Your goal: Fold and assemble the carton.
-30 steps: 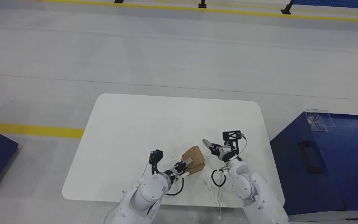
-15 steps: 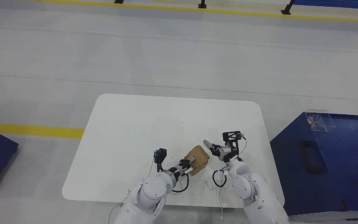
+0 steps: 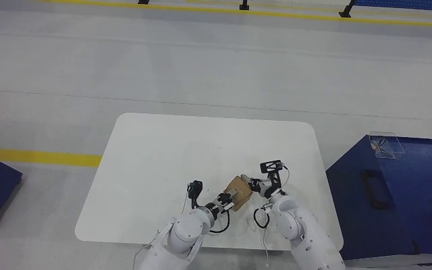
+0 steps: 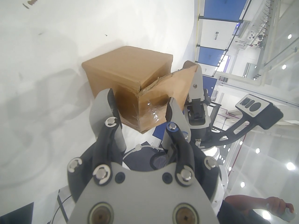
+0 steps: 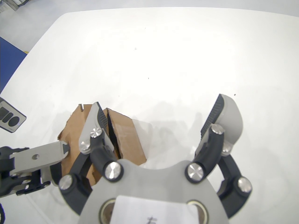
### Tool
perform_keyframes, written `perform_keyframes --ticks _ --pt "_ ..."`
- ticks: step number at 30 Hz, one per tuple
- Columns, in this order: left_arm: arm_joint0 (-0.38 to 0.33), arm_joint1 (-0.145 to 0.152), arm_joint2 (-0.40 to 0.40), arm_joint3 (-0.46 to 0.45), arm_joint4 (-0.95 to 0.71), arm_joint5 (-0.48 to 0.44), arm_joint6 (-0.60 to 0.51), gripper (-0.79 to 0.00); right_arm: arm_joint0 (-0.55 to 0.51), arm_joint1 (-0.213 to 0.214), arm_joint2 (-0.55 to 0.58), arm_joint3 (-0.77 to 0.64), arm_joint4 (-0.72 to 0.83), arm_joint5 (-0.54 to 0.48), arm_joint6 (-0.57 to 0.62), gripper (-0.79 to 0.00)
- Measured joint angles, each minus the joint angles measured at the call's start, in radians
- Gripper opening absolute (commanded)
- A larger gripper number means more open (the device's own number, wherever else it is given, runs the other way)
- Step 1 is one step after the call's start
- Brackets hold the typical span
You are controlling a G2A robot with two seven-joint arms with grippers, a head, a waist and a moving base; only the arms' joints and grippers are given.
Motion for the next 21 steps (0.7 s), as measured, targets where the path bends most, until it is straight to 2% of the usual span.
perform_keyframes --ticks 21 --pt "-0.018 0.002 0.018 0.025 -0.018 -0.005 0.024 -0.413 0.024 0.001 0.009 0.032 0.039 -0.018 0.015 0.000"
